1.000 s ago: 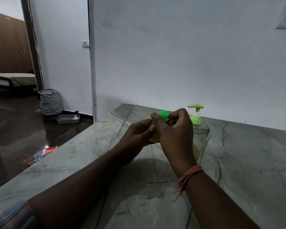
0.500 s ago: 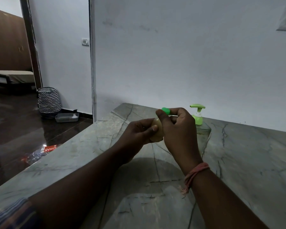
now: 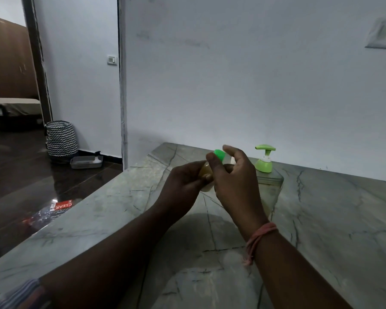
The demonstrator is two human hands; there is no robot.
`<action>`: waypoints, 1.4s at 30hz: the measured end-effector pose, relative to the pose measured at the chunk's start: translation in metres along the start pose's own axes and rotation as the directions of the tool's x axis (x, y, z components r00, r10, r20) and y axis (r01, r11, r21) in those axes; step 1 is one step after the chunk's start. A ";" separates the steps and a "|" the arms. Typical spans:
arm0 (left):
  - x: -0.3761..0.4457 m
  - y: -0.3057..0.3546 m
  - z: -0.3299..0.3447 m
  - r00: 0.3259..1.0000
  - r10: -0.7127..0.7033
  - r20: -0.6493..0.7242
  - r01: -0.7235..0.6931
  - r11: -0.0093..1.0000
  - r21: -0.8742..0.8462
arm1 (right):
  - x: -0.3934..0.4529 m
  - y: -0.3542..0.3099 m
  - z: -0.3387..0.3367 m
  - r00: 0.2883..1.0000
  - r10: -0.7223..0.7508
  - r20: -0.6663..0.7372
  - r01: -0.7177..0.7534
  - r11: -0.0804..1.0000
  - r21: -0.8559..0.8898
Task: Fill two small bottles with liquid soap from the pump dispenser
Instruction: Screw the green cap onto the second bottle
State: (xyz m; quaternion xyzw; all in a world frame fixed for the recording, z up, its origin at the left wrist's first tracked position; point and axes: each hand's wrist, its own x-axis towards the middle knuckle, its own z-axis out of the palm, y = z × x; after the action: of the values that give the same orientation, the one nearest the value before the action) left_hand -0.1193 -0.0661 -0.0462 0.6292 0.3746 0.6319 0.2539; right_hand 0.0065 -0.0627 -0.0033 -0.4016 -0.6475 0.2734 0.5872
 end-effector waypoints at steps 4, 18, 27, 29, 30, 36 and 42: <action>-0.002 -0.001 -0.003 0.992 -0.108 0.067 0.113 0.991 -0.076 | 0.000 0.001 -0.001 1.000 -0.024 0.007 0.024 1.000 0.019; 0.004 -0.015 -0.001 0.985 -0.170 -0.033 0.167 0.984 -0.066 | -0.015 0.015 0.019 0.995 -0.079 -0.062 0.054 0.939 -0.339; 0.012 -0.021 -0.009 0.938 -0.348 0.008 0.329 0.879 -0.346 | -0.011 0.024 0.037 1.000 -0.007 0.029 0.013 0.971 -0.240; 0.013 -0.021 -0.012 0.930 -0.367 -0.005 0.338 0.861 -0.381 | -0.009 0.027 0.039 0.999 -0.026 0.025 0.031 0.973 -0.229; 0.015 -0.022 -0.012 0.922 -0.387 -0.025 0.349 0.855 -0.384 | -0.008 0.029 0.041 0.999 -0.032 0.013 0.034 0.969 -0.245; 0.024 -0.033 -0.016 0.886 -0.430 -0.173 0.361 0.874 -0.325 | 0.030 0.040 0.057 0.979 0.171 -0.114 -0.202 0.907 -0.370; 0.027 -0.037 -0.013 0.874 -0.459 -0.163 0.384 0.855 -0.348 | 0.054 0.059 0.066 0.956 0.221 -0.194 -0.291 0.805 -0.518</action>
State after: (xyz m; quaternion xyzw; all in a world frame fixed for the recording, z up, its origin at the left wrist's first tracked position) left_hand -0.1396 -0.0248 -0.0582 0.4031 0.4297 0.6816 0.4339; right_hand -0.0460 0.0216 -0.0341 -0.6506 -0.6001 0.1310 0.4466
